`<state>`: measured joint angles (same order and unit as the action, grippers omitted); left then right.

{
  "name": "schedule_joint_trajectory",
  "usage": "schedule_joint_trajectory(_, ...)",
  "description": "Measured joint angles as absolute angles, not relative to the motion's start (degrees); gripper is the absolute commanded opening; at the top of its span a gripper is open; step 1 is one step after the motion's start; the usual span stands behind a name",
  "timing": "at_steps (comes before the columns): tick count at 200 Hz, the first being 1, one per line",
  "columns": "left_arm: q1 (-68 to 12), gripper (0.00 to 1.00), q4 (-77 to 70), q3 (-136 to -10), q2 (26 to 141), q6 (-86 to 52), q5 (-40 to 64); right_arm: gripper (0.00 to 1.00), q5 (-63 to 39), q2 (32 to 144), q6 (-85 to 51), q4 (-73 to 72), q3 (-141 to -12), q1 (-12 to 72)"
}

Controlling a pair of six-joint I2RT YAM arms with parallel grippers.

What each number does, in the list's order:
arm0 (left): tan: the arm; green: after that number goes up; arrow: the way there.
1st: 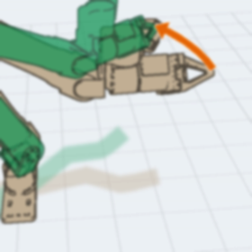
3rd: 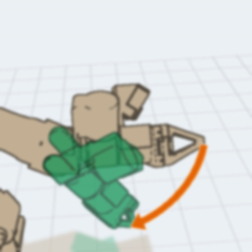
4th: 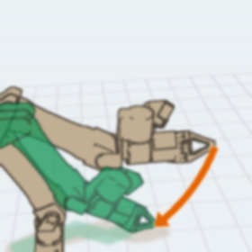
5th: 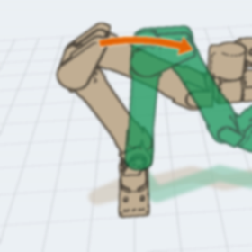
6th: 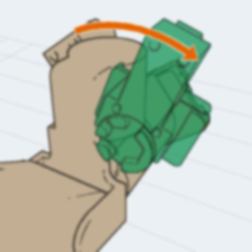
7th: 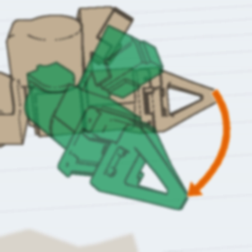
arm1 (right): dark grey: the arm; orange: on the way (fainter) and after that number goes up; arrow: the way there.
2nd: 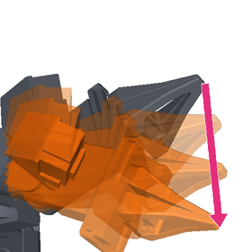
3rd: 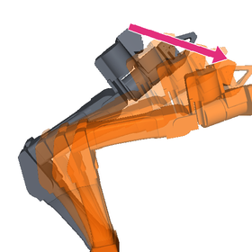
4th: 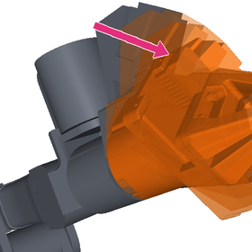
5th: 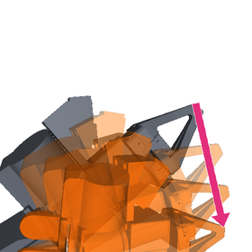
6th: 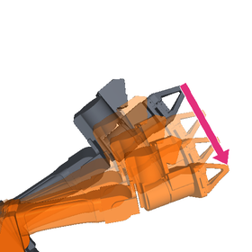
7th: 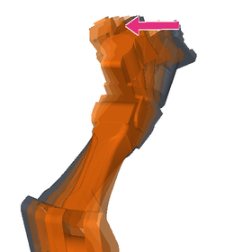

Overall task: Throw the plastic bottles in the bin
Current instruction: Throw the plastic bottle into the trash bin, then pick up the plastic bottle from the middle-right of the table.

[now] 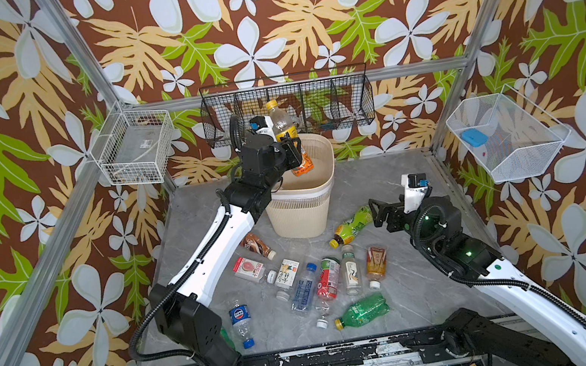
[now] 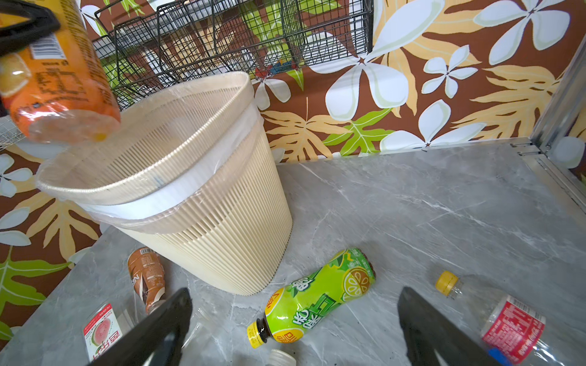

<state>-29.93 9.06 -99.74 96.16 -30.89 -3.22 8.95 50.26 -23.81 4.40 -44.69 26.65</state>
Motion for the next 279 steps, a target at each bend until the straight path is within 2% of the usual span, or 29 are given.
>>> schedule_joint_trajectory(38,-29.9,0.44,9.1,-99.9,98.4,-30.8,-3.2,1.00,9.2,50.3,-23.8,5.3,-44.7,26.7)
schedule_joint_trajectory(78,-28.9,0.84,9.0,-99.0,98.4,-31.4,-2.7,1.00,9.4,50.6,-23.7,5.7,-44.9,26.7)
schedule_joint_trajectory(106,-28.3,0.94,8.8,-95.8,96.2,-31.6,-2.4,0.99,9.5,50.8,-23.7,6.0,-44.9,26.7)
schedule_joint_trajectory(168,-27.5,0.96,4.0,-85.3,83.8,-30.3,-2.8,0.99,9.5,51.9,-23.8,9.1,-45.3,25.3)
schedule_joint_trajectory(189,-27.5,0.97,1.0,-74.3,74.8,-29.8,-4.8,1.00,8.5,52.7,-23.8,11.2,-45.5,22.3)
schedule_joint_trajectory(233,-27.3,1.00,-1.0,-42.7,51.4,-32.3,-11.0,1.00,2.5,55.6,-23.5,17.1,-45.2,11.4)
schedule_joint_trajectory(279,-27.0,1.00,0.6,-28.9,36.6,-36.7,-16.5,1.00,0.1,56.5,-22.3,22.4,-42.8,0.5)
